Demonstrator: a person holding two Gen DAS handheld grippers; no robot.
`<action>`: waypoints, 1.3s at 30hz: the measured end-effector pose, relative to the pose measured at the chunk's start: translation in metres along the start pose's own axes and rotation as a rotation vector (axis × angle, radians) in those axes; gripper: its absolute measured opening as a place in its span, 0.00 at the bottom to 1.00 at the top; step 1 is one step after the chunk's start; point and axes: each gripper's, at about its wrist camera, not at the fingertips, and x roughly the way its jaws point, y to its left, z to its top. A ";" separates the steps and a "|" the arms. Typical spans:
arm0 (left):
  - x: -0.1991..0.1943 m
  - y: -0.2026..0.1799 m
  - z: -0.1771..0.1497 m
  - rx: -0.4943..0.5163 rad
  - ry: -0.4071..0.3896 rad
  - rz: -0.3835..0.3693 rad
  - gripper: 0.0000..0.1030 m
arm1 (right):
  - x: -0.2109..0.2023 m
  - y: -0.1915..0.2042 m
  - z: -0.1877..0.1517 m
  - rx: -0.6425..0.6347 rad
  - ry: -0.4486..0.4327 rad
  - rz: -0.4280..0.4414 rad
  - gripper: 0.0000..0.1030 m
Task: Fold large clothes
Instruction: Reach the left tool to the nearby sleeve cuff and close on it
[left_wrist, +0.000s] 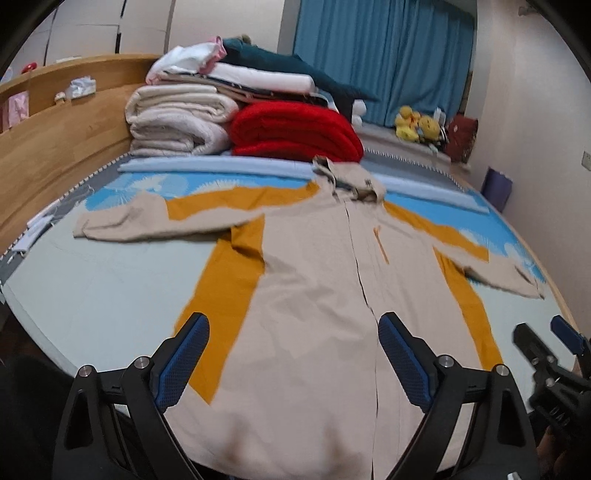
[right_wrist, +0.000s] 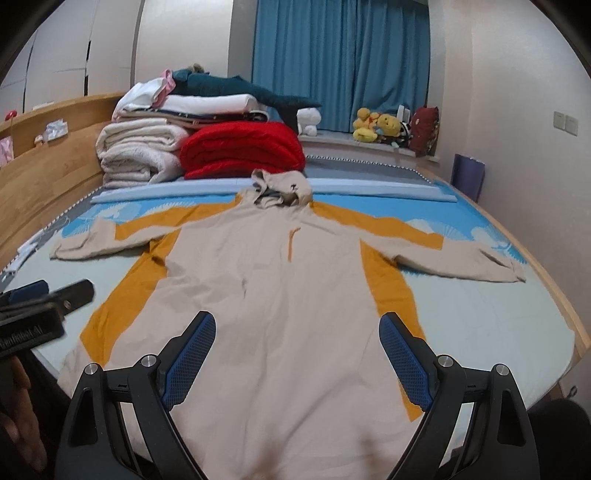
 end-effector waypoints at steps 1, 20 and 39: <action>-0.002 0.003 0.008 0.005 -0.004 0.004 0.88 | -0.002 -0.002 0.005 0.004 -0.009 0.003 0.87; 0.083 0.059 0.214 0.139 -0.154 0.042 0.61 | 0.049 -0.020 0.244 0.033 -0.293 0.049 0.87; 0.304 0.313 0.164 -0.373 0.291 0.334 0.33 | 0.261 -0.016 0.246 0.030 0.038 0.168 0.19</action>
